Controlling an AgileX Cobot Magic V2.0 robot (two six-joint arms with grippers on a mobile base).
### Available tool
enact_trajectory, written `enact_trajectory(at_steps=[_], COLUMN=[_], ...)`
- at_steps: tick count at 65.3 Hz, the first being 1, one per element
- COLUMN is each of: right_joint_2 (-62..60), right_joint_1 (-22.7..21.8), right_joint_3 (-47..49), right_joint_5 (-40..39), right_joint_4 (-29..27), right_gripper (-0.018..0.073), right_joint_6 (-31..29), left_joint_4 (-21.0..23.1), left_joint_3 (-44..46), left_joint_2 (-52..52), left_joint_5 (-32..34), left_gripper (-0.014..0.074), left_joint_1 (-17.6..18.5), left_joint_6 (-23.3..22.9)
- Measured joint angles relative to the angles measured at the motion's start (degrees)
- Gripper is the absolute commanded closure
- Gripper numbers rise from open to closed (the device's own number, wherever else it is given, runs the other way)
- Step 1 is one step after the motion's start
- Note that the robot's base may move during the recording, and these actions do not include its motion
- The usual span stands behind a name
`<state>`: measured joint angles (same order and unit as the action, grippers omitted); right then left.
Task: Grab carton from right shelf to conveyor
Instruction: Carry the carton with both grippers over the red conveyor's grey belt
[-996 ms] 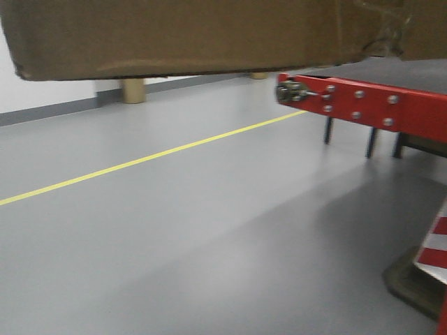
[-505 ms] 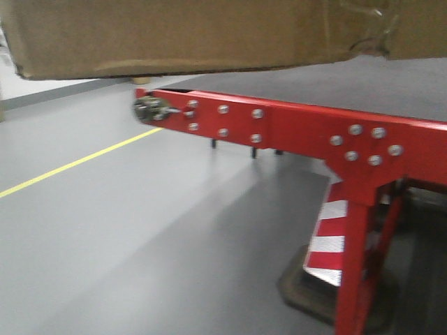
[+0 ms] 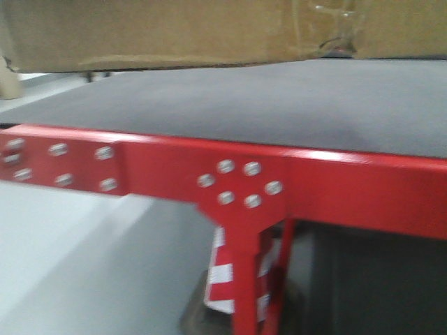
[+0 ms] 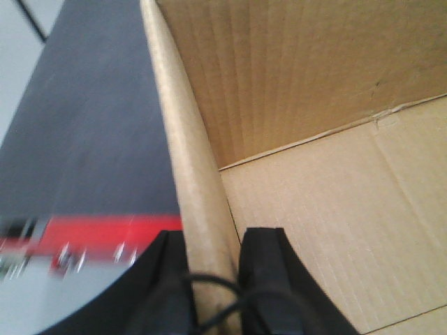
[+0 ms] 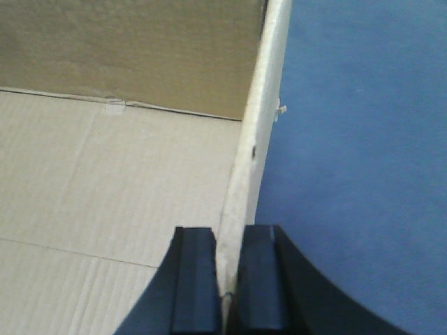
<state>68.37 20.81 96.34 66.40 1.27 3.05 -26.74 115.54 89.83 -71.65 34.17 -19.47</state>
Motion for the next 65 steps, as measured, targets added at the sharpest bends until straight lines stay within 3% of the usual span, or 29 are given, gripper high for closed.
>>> enact_trajectory(at_steps=[65], right_joint_2=[0.20], right_joint_1=[0.00], right_joint_3=[-0.10], right_joint_5=[-0.36], right_joint_4=[-0.22], right_gripper=[0.0627], right_joint_6=[0.00], left_joint_4=[-1.46], left_joint_3=[0.00], left_joint_2=[0.00], left_joint_5=[0.26], left_gripper=[0.0613], left_joint_1=[0.00], left_joint_6=[0.00])
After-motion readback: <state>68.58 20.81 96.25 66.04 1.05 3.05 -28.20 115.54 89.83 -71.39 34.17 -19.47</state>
